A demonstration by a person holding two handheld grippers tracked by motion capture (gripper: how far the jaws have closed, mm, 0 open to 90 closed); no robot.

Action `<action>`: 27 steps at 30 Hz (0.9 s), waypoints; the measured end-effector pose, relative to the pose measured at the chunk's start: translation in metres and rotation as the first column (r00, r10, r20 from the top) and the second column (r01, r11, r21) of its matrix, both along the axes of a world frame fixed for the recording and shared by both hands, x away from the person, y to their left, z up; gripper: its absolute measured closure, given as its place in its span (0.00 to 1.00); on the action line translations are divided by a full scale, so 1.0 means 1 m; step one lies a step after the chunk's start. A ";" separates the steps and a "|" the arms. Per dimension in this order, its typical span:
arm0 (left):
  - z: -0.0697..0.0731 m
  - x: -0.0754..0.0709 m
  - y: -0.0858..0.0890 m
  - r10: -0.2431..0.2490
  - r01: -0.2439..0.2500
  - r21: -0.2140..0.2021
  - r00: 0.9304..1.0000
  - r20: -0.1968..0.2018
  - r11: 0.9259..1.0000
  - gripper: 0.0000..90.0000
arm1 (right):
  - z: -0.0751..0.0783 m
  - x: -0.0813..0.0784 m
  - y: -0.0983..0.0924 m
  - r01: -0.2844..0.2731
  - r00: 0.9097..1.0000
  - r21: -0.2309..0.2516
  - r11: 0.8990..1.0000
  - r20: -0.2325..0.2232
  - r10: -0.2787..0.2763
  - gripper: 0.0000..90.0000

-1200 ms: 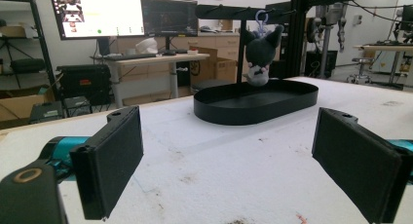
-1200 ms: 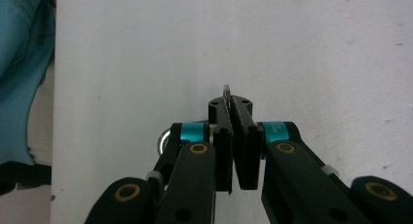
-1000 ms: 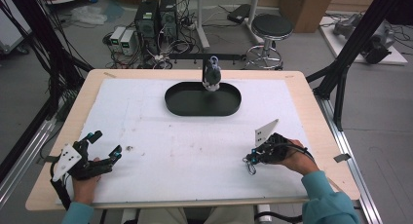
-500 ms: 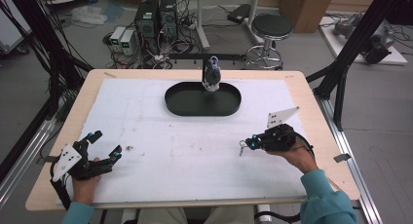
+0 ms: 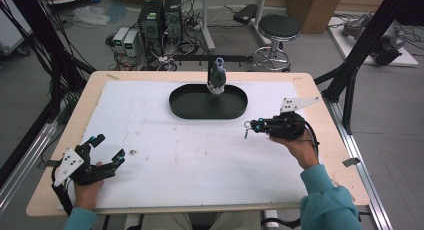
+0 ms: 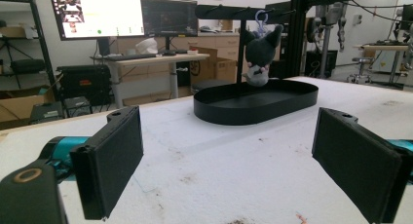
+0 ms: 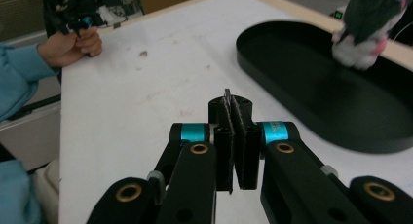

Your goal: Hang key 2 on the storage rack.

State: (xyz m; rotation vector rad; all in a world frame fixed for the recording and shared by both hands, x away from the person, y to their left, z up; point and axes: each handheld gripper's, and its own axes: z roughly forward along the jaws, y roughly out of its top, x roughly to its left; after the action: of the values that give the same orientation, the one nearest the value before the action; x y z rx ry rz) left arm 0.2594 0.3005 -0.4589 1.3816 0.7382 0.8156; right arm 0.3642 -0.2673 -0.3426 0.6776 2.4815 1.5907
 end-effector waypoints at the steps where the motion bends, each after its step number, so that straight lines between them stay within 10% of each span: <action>1: 0.000 0.000 0.000 0.000 0.000 0.000 1.000 0.000 1.000 0.13 | 0.002 0.002 0.001 0.005 1.000 0.006 1.000 0.002 -0.005 0.99; 27: 0.000 0.000 0.000 0.000 0.000 -0.003 1.000 0.002 1.000 0.13 | 0.062 0.063 0.023 0.103 0.992 0.008 0.995 0.077 -0.103 0.99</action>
State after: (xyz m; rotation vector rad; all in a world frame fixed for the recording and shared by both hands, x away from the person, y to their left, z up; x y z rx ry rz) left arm 0.2594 0.3010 -0.4589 1.3778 0.7377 0.8148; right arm 0.4269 -0.2442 -0.2804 0.7179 2.3494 1.5550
